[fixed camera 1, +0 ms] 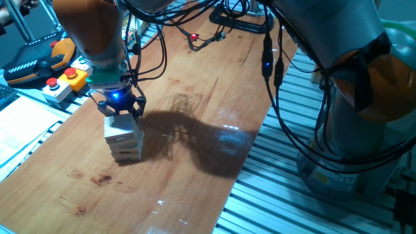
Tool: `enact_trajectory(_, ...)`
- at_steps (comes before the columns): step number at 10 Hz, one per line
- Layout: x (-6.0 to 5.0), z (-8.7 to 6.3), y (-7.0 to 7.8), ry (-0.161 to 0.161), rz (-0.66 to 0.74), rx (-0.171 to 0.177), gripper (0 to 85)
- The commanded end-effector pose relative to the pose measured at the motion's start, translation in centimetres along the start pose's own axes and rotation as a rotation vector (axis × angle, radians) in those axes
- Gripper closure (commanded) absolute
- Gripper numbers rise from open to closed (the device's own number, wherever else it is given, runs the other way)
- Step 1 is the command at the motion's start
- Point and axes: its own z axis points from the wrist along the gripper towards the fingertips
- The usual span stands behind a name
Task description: Play Jenga
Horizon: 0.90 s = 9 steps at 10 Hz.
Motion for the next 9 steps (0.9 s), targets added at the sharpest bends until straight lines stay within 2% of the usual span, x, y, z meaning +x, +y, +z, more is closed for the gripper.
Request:
enact_trajectory(1,-0.01,-0.01,-0.01,0.000,0.000,0.000,84.0)
enact_trajectory(9,-0.27,0.04,0.03,-0.007,0.005,-0.002,84.0)
